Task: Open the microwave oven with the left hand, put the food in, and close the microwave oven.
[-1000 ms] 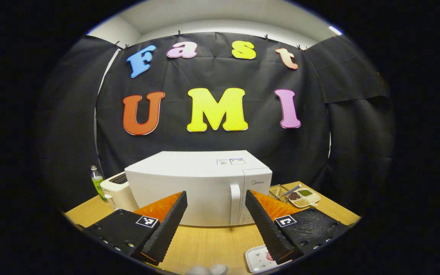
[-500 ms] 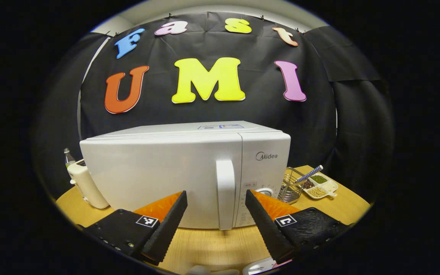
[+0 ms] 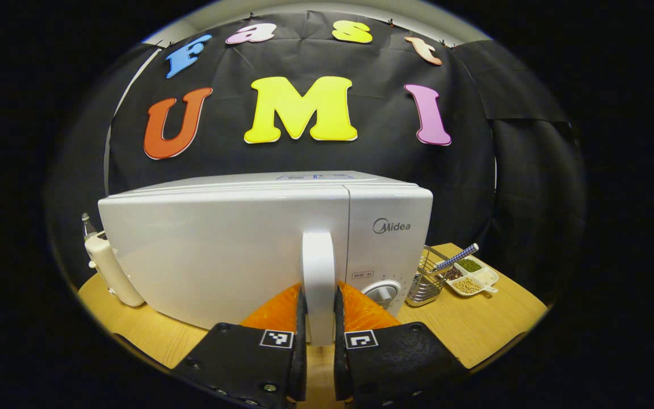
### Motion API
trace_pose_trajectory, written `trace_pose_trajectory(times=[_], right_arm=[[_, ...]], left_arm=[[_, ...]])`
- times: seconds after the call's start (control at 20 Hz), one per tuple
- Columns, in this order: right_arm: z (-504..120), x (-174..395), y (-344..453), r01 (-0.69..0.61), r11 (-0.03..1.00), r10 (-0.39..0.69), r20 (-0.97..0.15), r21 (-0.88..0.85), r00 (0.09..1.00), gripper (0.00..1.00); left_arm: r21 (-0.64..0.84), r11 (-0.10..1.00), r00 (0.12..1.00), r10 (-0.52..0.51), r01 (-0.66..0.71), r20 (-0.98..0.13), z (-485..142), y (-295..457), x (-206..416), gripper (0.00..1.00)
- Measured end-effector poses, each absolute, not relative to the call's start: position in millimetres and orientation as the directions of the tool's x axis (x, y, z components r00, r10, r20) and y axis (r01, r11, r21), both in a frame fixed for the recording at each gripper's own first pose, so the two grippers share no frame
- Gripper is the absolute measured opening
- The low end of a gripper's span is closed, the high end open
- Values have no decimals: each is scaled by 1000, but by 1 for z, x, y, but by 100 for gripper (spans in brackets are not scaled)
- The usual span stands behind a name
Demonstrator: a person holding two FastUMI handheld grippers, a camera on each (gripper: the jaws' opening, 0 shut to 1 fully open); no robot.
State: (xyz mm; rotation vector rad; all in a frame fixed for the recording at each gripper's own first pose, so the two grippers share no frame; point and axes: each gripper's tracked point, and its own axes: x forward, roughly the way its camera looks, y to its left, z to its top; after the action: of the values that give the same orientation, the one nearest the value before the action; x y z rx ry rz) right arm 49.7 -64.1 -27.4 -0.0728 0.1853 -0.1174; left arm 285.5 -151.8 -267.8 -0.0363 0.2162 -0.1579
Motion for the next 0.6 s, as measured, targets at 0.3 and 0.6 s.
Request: trace_pose_trajectory(times=[0.3, 0.6], right_arm=[[-34, 55, -51, 72, 997, -77, -196, -35, 978, 100], [-19, 69, -14, -25, 998, 16, -163, -55, 987, 100]], left_arm=[[-91, 983, 951, -177, 159, -252, -269, -151, 281, 15], [-98, 979, 946, -196, 176, -257, -269, -143, 250, 14]])
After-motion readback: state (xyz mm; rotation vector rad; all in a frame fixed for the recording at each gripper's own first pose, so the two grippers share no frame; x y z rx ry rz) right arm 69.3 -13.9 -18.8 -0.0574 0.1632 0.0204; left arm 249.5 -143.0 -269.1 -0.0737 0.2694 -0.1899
